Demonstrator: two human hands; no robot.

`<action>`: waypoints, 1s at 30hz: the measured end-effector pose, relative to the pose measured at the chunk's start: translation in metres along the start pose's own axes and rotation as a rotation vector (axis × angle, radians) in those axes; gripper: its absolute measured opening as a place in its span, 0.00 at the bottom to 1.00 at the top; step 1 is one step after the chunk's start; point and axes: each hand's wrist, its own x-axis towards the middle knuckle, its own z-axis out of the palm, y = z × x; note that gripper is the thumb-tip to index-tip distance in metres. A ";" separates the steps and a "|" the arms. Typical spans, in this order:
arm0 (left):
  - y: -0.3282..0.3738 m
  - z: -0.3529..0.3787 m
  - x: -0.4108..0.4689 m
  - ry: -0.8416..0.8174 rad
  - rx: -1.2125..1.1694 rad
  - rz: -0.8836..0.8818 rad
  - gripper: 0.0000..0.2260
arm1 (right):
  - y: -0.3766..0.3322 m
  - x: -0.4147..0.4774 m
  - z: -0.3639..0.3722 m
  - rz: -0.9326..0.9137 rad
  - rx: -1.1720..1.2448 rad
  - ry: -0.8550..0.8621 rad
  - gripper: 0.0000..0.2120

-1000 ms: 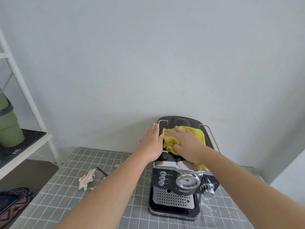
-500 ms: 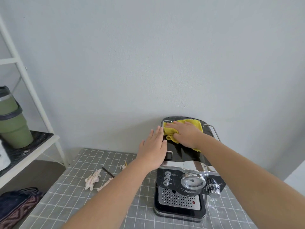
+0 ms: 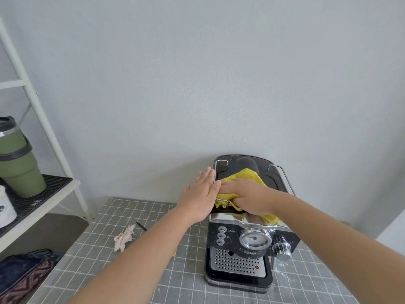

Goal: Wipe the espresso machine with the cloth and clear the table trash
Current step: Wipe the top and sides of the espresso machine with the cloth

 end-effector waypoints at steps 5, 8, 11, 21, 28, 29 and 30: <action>0.006 0.004 -0.003 0.016 0.055 0.011 0.24 | -0.002 0.024 -0.016 0.134 -0.107 0.068 0.29; 0.004 0.005 -0.003 0.021 0.080 -0.008 0.24 | 0.003 0.039 -0.023 0.213 -0.161 0.091 0.27; 0.003 0.002 -0.002 0.027 0.107 -0.015 0.24 | 0.006 0.046 -0.022 0.211 -0.191 0.107 0.26; 0.005 0.002 -0.004 0.029 0.086 -0.015 0.23 | -0.004 -0.012 -0.002 0.101 -0.056 0.090 0.29; 0.006 0.004 -0.006 0.032 0.061 -0.025 0.23 | 0.009 -0.003 0.002 0.529 0.005 0.340 0.29; 0.006 0.004 -0.007 0.036 0.066 -0.025 0.23 | 0.010 0.002 0.000 0.680 0.024 0.352 0.32; 0.006 0.004 -0.007 0.040 0.069 -0.024 0.23 | 0.009 0.006 -0.002 0.808 0.057 0.347 0.35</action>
